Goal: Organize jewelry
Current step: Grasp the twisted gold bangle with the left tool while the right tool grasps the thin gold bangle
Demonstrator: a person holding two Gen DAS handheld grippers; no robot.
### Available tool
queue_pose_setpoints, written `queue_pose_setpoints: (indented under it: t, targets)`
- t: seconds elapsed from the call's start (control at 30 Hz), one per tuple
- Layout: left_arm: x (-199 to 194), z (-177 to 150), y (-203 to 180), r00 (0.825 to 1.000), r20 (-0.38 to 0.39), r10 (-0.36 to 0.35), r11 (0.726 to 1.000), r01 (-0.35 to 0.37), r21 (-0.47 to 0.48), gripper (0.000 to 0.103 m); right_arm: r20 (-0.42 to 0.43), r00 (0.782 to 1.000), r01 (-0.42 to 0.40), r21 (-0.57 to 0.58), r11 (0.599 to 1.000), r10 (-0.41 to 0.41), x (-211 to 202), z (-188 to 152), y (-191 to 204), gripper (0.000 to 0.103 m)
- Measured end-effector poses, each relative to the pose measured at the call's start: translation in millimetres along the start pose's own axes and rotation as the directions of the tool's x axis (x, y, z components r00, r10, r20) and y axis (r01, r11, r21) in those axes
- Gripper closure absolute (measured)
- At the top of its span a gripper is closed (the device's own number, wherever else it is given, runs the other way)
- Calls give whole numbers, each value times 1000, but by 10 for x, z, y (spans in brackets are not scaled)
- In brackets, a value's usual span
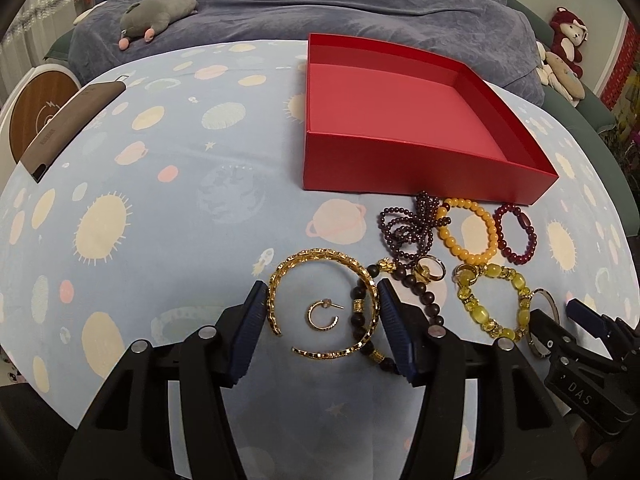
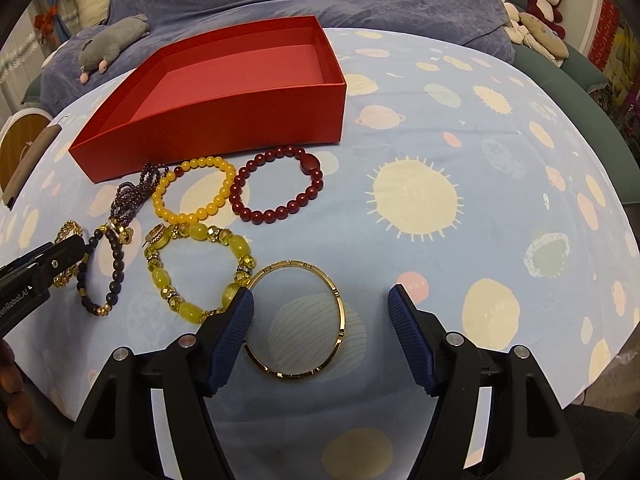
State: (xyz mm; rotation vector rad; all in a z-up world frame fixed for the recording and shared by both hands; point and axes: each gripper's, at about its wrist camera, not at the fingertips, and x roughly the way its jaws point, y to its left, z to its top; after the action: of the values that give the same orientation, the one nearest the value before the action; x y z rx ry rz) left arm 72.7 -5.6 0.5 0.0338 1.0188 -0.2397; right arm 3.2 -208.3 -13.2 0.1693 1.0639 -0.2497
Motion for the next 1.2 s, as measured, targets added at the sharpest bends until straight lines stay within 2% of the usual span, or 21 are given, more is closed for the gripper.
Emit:
queue_pose_setpoints:
  t: [0.17, 0.3, 0.57, 0.67, 0.7, 0.9, 1.0, 1.2]
  targets:
    - [-7, -5, -1, 1000, 3, -3, 1000, 3, 0, 49, 0, 1000, -23, -2, 1000, 23, -32, -18, 9, 35]
    - [8, -14, -3, 1000, -2, -4, 1000, 4, -6, 49, -6, 1000, -8, -36, 999, 8, -16, -64, 90, 31]
    - [15, -33, -14, 1000, -5, -7, 1000, 7, -3, 49, -1, 1000, -16, -32, 999, 16, 2, -47, 100, 30]
    - [8, -38, -19, 1000, -5, -8, 1000, 8, -3, 49, 9, 1000, -18, -26, 999, 18, -5, -37, 86, 36]
    - [8, -38, -20, 1000, -6, -9, 1000, 9, -3, 49, 14, 1000, -15, -24, 1000, 16, -16, -29, 79, 49]
    - [-65, -51, -55, 1000, -3, -19, 1000, 19, -6, 49, 8, 1000, -16, -15, 1000, 16, -42, -25, 35, 50]
    - [-142, -42, -59, 1000, 2, -28, 1000, 28, -8, 49, 40, 999, -24, -1, 1000, 24, -184, 9, -6, 50]
    - [-331, 183, -47, 998, 19, -61, 998, 61, -16, 49, 106, 992, -66, 1, 998, 66, -485, 374, -34, 50]
